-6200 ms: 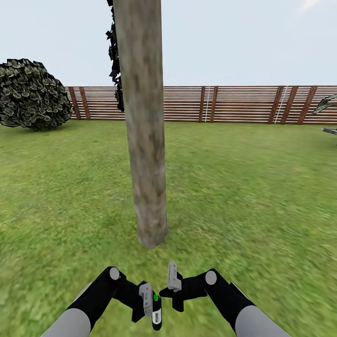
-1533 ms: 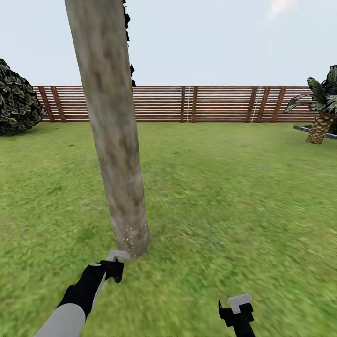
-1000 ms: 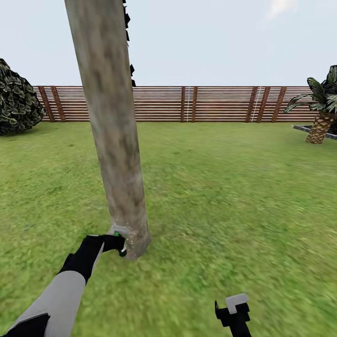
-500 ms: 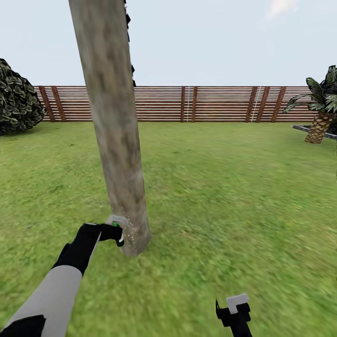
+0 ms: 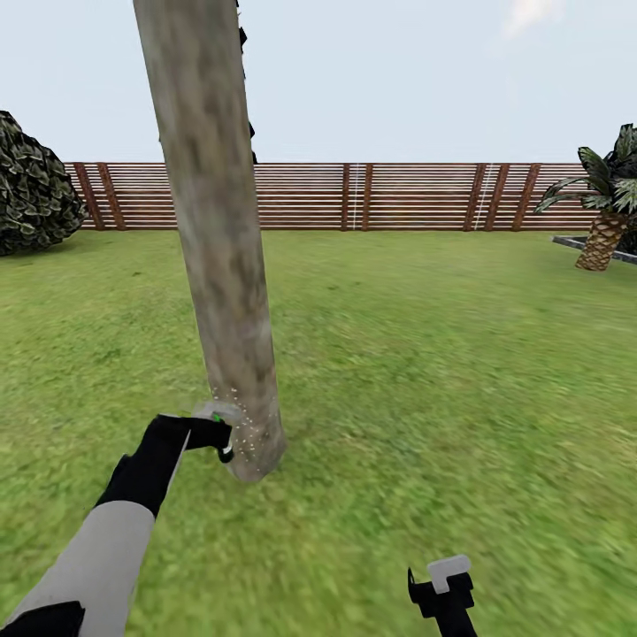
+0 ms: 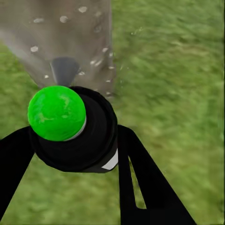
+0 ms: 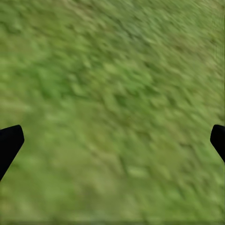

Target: In the garden, pick up the pesticide atomizer on the floor and spray pesticide onto both trees until each tree trunk is fully covered.

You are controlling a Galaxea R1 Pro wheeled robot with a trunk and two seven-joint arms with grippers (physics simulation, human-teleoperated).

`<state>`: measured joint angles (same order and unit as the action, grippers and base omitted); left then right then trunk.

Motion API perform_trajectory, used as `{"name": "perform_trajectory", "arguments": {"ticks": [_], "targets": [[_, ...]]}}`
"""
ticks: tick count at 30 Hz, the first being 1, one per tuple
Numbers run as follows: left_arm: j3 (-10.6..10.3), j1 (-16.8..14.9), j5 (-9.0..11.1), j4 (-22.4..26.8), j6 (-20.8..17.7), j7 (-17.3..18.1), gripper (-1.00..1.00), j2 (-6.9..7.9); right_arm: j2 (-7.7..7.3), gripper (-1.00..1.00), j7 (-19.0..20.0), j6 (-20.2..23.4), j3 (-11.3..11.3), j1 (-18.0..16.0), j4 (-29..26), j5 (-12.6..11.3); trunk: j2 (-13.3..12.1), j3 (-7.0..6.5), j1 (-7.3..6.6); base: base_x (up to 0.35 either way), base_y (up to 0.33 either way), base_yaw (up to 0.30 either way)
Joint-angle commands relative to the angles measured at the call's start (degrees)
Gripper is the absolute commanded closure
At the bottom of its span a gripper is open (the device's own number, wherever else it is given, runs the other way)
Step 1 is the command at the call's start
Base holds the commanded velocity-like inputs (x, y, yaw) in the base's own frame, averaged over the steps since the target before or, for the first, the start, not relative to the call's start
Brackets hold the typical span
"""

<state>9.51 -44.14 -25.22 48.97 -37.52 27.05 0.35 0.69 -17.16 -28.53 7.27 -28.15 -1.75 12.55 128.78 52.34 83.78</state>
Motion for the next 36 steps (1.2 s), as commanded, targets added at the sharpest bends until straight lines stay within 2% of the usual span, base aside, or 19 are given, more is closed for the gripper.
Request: {"name": "perform_trajectory", "arguments": {"ticks": [1, 3, 9, 13, 15, 21, 24, 26, 28, 29, 30, 33, 36], "targets": [[0.1, -0.2, -1.5, 0.1, 0.1, 0.6, 1.00, -0.44, 0.01, -1.00, -0.6, 0.0, 0.5, -0.1, 0.1, 0.3, 0.0, 0.05, -0.01, 0.000, 0.000, 0.000], [0.0, -0.4, -1.5, 0.1, 0.1, 0.6, 1.00, -1.17, 0.01, -1.00, -0.6, 0.0, 0.5, -0.1, 0.1, 0.3, 0.0, 0.05, -0.01, 0.000, 0.000, 0.000], [1.6, 0.4, -1.8, 4.0, 0.1, 0.3, 1.00, 0.13, 0.01, -1.00, -0.6, 0.0, 0.5, -0.1, 0.1, 0.3, 0.0, 0.05, -0.01, 0.000, -0.032, 0.000], [1.9, 0.5, -1.8, 4.2, 0.2, 0.1, 1.00, 0.33, 0.01, -1.00, -0.6, 0.0, 0.5, -0.1, 0.1, 0.3, 0.0, 0.05, -0.01, 0.000, -0.247, 0.000], [1.9, 0.7, -1.8, 4.0, 0.3, -3.2, 1.00, 0.36, 0.01, -1.00, -0.6, 0.0, 0.5, -0.1, 0.1, 0.3, 0.0, 0.05, -0.01, 0.000, -0.270, 0.000], [2.1, 2.0, -1.7, 3.9, 0.3, -6.1, 1.00, 0.38, 0.01, -1.00, -0.6, 0.0, 0.5, -0.1, 0.1, 0.3, 0.0, 0.05, -0.01, 0.000, -0.270, 0.045], [2.2, 3.2, -1.3, 2.3, 0.4, -9.2, 1.00, 0.28, 0.01, -1.00, -0.7, 0.0, 0.5, -0.1, 0.1, 0.3, 0.0, 0.05, -0.01, 0.000, -0.270, 0.248], [4.0, 3.3, -1.2, -1.2, 0.9, -11.3, 1.00, -0.11, 0.01, -1.00, -0.7, 0.0, 0.5, -0.1, 0.1, 0.3, 0.0, 0.05, -0.01, 0.000, -0.270, 0.190], [6.8, 3.3, -1.1, -2.9, 1.3, -13.5, 1.00, -0.23, 0.01, -1.00, -0.8, 0.0, 0.5, -0.1, 0.1, 0.3, 0.0, 0.05, -0.01, 0.000, -0.270, 0.056], [9.3, 3.4, -0.8, -3.5, 2.2, -14.6, 1.00, -0.30, -0.01, -1.00, -0.8, 0.0, 0.4, -0.1, 0.1, 0.3, 0.0, 0.05, -0.01, 0.000, -0.271, 0.018], [10.9, 3.4, -0.5, -3.8, 4.4, -15.2, 1.00, -0.34, -0.04, -1.00, -0.8, 0.0, 0.5, -0.1, 0.1, 0.3, 0.0, 0.05, -0.01, 0.000, -0.272, 0.006], [11.6, 3.4, -0.4, -3.8, 6.4, -15.6, 1.00, -0.34, -0.19, -1.00, -0.8, 0.0, 0.4, 0.0, 0.1, 0.3, 0.0, 0.05, -0.01, 0.000, -0.272, 0.003], [11.8, 3.4, -0.3, -5.5, 8.2, -16.8, 1.00, -0.35, -1.11, -1.00, -0.8, 0.0, 0.4, -0.1, 0.1, 0.2, 0.0, 0.05, -0.01, 0.000, -0.273, 0.000]]}}
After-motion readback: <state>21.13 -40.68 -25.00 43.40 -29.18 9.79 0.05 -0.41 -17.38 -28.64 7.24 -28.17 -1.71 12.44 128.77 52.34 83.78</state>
